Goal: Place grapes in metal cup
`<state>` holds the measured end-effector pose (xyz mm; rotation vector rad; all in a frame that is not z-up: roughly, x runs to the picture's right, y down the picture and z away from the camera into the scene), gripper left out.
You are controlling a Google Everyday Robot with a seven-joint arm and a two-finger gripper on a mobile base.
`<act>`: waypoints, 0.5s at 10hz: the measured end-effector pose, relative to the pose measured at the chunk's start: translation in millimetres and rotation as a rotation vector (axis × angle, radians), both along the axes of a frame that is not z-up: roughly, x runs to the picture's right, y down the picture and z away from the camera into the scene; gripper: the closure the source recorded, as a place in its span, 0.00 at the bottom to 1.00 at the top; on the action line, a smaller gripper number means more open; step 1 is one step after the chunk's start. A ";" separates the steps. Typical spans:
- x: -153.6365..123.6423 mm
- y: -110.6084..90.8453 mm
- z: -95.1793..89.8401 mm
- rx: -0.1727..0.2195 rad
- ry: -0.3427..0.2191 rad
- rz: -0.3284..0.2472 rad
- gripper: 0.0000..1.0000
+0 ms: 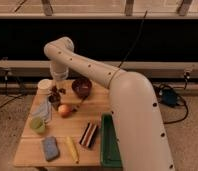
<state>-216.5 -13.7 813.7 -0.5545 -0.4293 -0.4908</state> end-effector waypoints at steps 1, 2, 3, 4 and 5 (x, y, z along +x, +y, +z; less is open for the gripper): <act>-2.6 0.9 1.2 -0.003 -0.004 -0.001 0.20; -7.1 2.5 1.4 -0.006 -0.013 -0.005 0.20; -10.2 3.7 0.5 -0.008 -0.026 -0.005 0.20; -11.8 3.4 -1.8 -0.005 -0.039 -0.004 0.20; -13.1 1.0 -6.8 0.004 -0.053 0.000 0.20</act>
